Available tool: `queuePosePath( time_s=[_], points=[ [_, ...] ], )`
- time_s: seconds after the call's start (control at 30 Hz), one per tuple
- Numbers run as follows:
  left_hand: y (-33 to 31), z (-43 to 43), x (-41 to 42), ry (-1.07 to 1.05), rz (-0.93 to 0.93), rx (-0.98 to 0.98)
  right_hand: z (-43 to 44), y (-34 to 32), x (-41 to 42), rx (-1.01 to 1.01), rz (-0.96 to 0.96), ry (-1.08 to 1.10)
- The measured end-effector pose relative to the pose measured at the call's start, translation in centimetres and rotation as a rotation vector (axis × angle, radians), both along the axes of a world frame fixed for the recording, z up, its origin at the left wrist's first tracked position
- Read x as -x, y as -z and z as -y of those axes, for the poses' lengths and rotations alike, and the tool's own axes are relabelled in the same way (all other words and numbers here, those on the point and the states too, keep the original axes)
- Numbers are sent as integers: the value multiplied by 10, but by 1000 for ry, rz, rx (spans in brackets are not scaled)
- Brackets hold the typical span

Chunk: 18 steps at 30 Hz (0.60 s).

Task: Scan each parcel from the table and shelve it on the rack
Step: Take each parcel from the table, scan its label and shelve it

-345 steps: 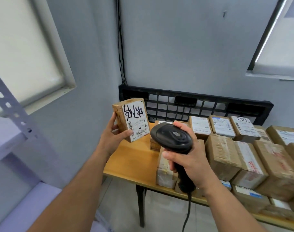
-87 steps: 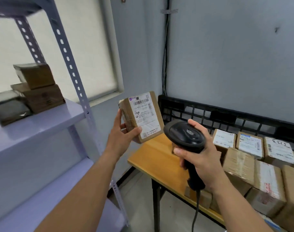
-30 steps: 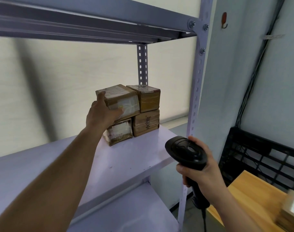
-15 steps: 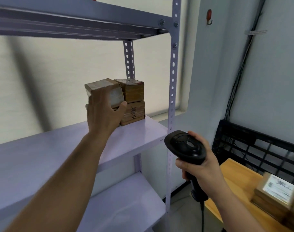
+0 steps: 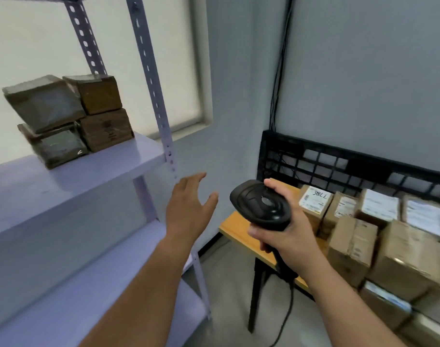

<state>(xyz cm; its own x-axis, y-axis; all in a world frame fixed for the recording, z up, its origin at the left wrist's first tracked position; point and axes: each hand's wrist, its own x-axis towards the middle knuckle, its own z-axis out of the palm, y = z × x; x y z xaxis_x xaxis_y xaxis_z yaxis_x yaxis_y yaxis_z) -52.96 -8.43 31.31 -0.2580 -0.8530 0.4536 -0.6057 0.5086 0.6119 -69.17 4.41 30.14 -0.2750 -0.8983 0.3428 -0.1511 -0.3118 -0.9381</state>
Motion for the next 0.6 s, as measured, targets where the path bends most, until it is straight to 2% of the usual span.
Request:
queuePosePath(
  time_s=[0.3, 0.6],
  points=[
    [42, -72, 117, 245, 70, -163, -89, 21, 84, -22, -38, 234],
    [60, -113, 203, 482, 275, -229, -144, 27, 135, -36, 8, 456]
  ],
)
